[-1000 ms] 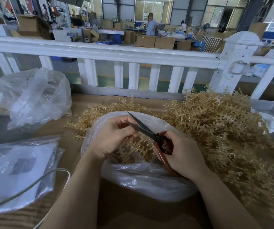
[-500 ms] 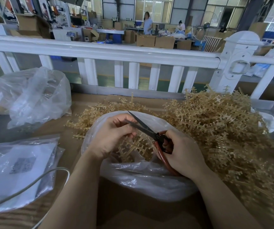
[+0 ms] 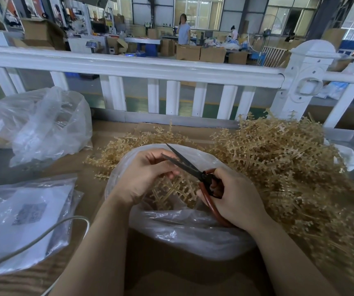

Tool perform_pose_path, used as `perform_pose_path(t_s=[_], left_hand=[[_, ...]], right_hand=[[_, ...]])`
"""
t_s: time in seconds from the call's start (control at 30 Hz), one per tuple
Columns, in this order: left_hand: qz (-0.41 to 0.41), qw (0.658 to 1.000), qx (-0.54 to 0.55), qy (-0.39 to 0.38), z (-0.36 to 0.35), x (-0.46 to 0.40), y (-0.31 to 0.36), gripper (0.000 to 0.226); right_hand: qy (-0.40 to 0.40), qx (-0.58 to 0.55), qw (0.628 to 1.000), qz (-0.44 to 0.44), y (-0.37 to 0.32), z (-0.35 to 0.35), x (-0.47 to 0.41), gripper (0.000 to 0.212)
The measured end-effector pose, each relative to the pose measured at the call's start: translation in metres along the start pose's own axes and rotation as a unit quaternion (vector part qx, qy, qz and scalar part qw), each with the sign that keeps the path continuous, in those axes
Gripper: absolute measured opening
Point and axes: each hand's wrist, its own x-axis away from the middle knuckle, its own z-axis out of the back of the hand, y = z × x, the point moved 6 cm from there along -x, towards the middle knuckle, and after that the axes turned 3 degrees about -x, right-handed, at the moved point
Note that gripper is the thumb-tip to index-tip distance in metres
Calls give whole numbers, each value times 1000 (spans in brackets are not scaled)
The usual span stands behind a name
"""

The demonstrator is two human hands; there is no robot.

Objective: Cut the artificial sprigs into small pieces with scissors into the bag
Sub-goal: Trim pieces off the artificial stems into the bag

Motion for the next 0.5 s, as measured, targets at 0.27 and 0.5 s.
perform_pose_path(t_s=[0.27,0.5], left_hand=[[2,1000,3,1,1,0,0,11],[20,1000,0,9,0,-1,0,9]], right_hand=[[-5,12,1000,-7,1,0,-2,48],[-6,15,1000,-12,0,2,-1,53]])
